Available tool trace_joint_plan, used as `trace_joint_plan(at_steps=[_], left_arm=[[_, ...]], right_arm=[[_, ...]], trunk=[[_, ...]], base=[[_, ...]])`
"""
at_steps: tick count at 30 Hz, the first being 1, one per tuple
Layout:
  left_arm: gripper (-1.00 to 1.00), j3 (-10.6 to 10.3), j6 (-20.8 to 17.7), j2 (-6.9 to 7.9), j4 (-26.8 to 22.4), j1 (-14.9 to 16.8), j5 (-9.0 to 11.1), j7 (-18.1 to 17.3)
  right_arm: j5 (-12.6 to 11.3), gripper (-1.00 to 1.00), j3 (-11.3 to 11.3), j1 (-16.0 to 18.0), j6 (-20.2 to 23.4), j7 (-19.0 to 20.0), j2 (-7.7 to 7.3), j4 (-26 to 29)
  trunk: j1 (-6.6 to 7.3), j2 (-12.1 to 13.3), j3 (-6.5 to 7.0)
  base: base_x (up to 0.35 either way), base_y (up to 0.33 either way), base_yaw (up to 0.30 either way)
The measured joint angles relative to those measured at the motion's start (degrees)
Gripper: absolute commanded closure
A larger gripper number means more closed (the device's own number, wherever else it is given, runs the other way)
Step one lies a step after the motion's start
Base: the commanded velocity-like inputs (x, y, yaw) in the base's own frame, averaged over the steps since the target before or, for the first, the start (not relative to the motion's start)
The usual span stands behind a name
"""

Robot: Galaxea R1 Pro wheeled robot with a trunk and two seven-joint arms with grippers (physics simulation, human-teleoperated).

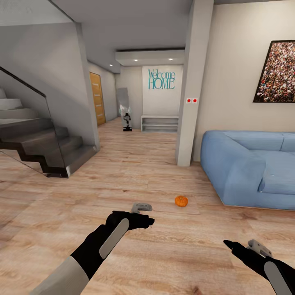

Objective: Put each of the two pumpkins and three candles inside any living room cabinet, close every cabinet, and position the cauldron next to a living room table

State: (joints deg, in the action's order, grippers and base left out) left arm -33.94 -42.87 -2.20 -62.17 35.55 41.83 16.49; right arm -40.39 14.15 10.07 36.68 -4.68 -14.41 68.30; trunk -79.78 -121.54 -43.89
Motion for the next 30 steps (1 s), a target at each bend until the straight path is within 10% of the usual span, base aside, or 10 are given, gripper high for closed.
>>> trace_joint_plan(at_steps=[30], left_arm=[[-1.0,0.0,0.0,0.17,-0.3,0.0,0.1,-0.1]], right_arm=[[0.0,-1.0,0.0,0.0,0.0,0.0,0.09,-0.2]], trunk=[[0.0,0.0,0.0]], base=[[0.337,0.0,-0.001]])
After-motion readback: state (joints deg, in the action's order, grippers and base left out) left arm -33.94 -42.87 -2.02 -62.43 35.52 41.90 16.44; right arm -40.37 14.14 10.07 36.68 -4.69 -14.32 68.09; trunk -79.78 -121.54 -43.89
